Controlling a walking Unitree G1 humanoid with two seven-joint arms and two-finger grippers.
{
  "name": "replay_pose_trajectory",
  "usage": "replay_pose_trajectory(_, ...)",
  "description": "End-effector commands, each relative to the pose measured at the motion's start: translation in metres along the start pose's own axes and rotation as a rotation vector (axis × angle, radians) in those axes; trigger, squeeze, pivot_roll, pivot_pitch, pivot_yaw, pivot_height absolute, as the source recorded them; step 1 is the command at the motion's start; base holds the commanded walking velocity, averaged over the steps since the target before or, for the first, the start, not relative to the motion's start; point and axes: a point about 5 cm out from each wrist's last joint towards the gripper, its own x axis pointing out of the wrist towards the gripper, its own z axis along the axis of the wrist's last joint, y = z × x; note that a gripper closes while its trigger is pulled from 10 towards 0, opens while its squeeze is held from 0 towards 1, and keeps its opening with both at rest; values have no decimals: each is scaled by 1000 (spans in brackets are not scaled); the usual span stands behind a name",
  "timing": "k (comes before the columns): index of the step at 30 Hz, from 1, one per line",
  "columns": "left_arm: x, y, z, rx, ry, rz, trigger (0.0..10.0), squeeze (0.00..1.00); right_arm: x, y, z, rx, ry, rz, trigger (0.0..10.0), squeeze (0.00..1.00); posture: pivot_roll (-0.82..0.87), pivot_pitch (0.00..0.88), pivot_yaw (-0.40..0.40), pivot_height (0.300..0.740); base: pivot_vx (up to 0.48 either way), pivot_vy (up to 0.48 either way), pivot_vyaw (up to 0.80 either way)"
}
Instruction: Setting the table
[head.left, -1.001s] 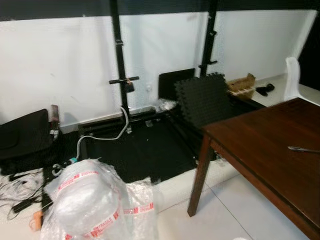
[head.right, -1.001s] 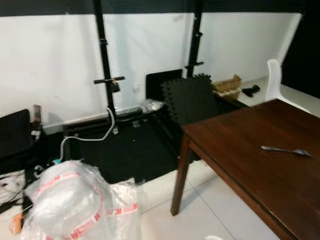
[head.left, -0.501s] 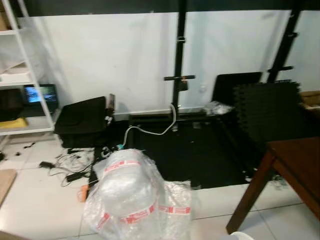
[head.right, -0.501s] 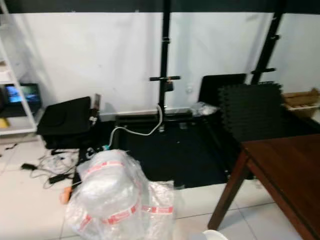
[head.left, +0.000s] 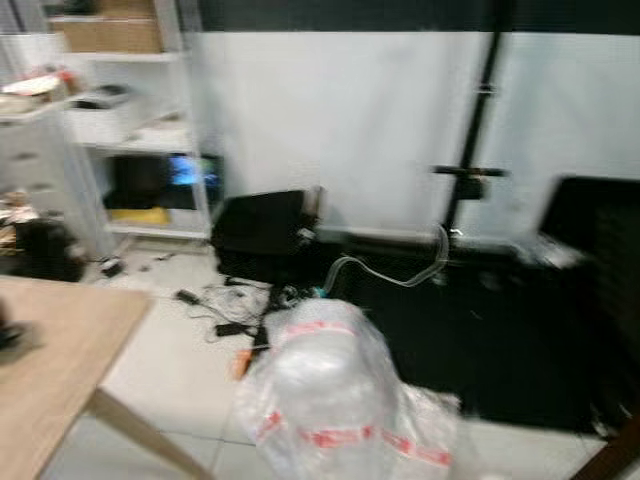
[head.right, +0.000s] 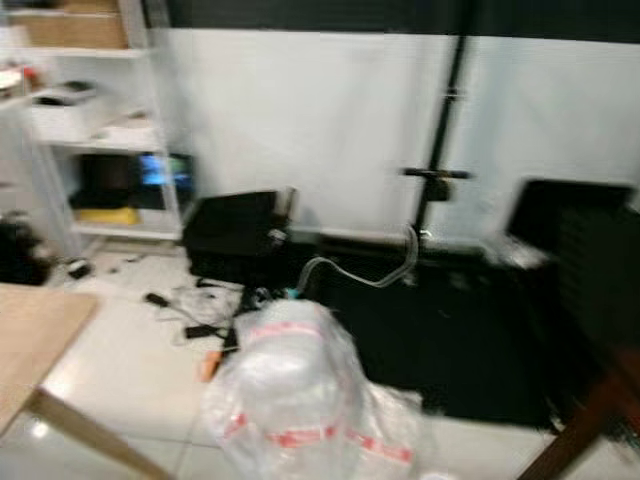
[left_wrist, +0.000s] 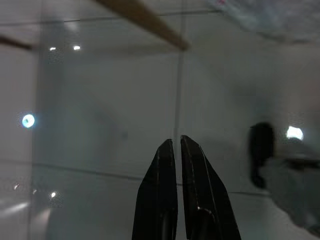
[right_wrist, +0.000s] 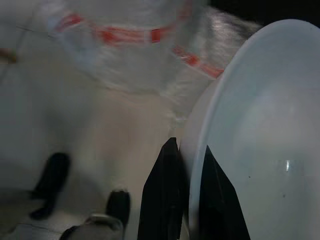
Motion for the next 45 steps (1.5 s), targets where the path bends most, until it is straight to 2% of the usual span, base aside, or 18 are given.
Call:
replay_pose_trajectory(1, -3, -3, -9, -1, 28, -5, 10000, 0, -5, 0, -14, 5, 52, -5, 10000, 0, 23, 108, 71, 740, 0, 0, 775)
replay_pose_trajectory(45, -3, -2, -11, 1, 39, -5, 10000, 0, -5, -1, -14, 1, 52, -5, 10000, 0, 25, 111, 70, 740, 0, 0, 775)
